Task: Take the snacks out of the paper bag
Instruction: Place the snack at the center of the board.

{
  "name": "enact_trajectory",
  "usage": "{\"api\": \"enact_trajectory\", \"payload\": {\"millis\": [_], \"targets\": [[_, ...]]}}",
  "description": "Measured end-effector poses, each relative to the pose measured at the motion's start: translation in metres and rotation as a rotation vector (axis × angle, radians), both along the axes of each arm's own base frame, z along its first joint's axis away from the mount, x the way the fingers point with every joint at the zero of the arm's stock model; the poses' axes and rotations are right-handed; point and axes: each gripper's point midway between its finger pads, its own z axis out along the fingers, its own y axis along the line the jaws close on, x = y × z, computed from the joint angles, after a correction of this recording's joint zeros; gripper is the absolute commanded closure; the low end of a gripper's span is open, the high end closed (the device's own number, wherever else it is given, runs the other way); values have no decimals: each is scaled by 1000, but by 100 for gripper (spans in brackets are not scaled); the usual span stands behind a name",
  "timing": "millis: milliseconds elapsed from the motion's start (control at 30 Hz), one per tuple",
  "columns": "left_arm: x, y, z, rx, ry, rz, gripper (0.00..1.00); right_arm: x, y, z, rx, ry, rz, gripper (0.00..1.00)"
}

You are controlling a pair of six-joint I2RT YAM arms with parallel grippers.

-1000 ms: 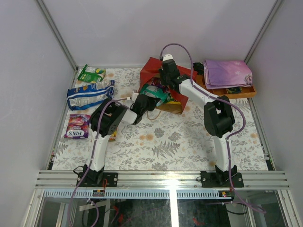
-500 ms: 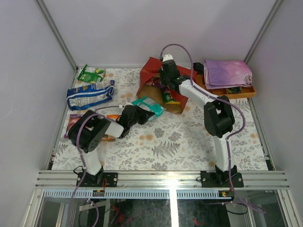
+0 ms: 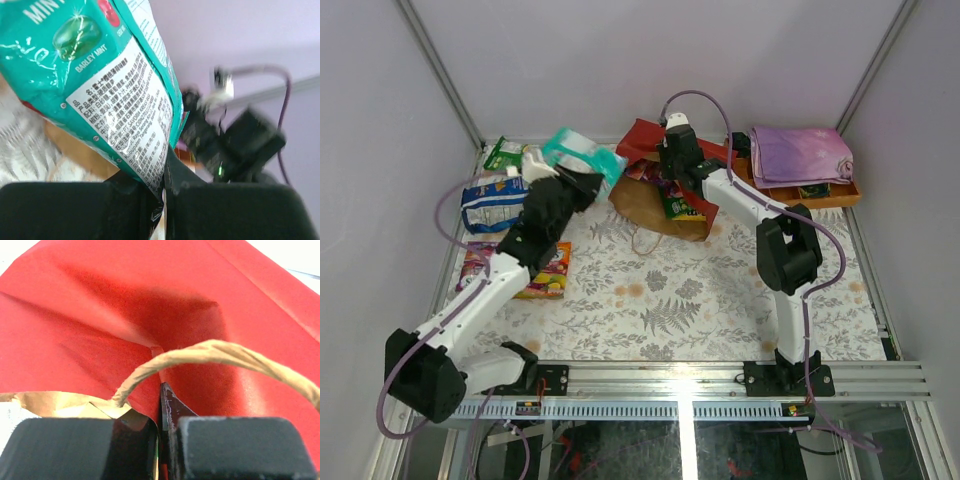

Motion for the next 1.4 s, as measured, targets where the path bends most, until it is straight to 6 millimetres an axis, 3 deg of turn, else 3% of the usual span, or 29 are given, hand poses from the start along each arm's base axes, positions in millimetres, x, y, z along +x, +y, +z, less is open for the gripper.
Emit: {"api": "enact_trajectory", "payload": {"millis": [100, 200, 300, 400, 700, 833, 900, 1233, 1267, 1400], "targets": [[28, 43, 34, 43, -43, 127, 100, -2, 0, 0, 7, 4, 3, 100], [66, 82, 30, 92, -7, 232, 100, -2, 0, -1, 10, 10, 6, 100], [107, 106, -1, 132, 80, 294, 100, -3, 0, -2, 12, 13, 9, 100], [145, 115, -43, 160, 167, 318, 100, -3, 0, -2, 13, 14, 12, 100], [250, 100, -174, 80, 344, 309, 100, -13, -3, -9, 9, 36, 19, 100], [259, 100, -237, 3, 439, 333, 100, -17, -4, -18, 6, 57, 23, 100], [262, 103, -252, -44, 454, 357, 100, -18, -4, -20, 6, 60, 22, 100], [275, 110, -241, -190, 407, 458, 100, -19, -1, -19, 19, 63, 34, 100], [276, 110, -241, -197, 405, 461, 96, -19, -1, -19, 19, 63, 34, 100], [290, 112, -241, -233, 391, 460, 57, -19, -1, -19, 19, 64, 35, 100]]}}
